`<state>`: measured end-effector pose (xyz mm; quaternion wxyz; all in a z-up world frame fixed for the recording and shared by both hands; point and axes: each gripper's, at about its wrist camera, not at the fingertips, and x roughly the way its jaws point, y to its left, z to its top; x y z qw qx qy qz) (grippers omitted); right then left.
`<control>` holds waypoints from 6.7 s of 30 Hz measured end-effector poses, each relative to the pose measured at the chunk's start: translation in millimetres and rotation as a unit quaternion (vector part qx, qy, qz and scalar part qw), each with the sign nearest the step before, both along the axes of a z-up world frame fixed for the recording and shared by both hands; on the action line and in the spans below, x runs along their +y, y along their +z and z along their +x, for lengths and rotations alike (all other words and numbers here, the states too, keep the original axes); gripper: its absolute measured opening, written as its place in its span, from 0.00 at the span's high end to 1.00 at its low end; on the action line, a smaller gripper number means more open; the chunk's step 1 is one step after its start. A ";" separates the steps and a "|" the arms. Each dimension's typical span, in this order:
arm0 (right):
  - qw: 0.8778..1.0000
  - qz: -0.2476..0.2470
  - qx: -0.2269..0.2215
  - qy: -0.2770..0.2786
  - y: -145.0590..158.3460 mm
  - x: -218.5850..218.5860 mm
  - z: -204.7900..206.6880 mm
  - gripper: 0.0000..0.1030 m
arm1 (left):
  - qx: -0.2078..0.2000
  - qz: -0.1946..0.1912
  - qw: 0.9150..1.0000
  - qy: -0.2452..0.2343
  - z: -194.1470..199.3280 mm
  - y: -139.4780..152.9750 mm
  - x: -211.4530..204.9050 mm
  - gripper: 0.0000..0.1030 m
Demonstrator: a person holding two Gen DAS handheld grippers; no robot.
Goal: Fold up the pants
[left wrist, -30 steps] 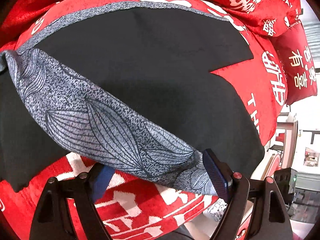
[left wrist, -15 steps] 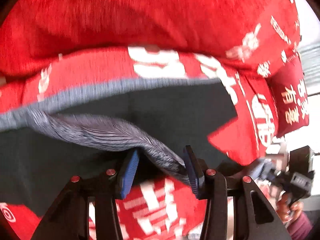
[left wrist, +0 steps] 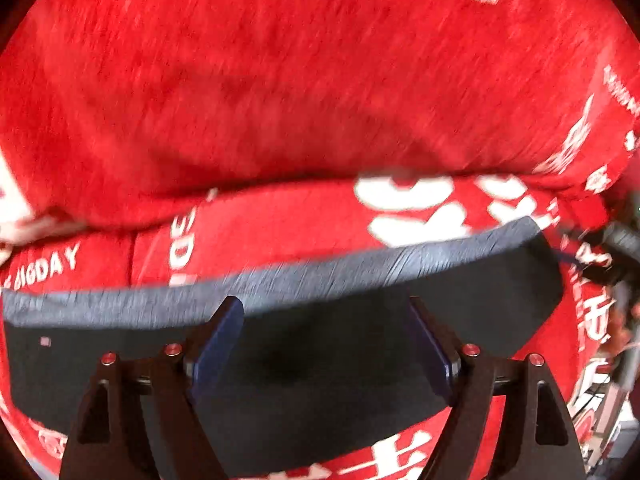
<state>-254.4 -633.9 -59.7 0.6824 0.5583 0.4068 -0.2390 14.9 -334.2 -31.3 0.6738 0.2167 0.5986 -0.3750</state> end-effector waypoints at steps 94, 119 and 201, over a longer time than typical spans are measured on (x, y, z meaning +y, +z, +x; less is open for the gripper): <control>0.982 -0.057 0.047 0.171 -6.7 350.8 203.1 0.84 | -0.055 0.049 0.995 0.062 91.3 -41.0 281.2 0.00; 0.983 -0.039 0.135 0.122 -2.0 350.1 120.3 0.54 | -0.023 0.121 0.992 -0.016 11.4 -28.7 216.2 0.00; 0.995 -0.038 0.074 -0.052 -17.1 75.5 -48.2 0.46 | -0.033 0.141 0.988 -0.057 -127.0 -49.1 -57.1 0.00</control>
